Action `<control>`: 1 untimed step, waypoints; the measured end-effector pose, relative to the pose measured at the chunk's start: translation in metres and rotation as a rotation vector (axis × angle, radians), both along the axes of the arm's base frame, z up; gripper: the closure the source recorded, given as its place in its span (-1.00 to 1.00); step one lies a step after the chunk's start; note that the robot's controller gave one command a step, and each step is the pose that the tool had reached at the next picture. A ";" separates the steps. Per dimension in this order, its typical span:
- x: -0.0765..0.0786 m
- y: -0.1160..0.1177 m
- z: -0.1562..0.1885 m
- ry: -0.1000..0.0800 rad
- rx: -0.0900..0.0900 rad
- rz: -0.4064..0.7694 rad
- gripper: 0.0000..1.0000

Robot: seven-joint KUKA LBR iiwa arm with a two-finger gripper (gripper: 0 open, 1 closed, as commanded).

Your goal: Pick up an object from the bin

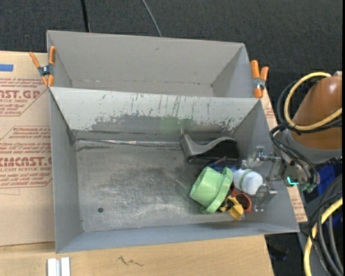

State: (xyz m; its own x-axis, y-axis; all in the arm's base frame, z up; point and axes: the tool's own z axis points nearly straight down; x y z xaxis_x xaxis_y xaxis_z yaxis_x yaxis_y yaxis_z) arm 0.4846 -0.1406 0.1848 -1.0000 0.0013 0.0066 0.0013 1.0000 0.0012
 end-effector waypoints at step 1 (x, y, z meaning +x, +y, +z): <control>0.002 0.001 0.004 -0.008 -0.002 0.002 -1.00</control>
Offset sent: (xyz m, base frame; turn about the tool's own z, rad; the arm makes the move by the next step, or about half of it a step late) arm 0.0039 0.0354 -0.0898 -0.3970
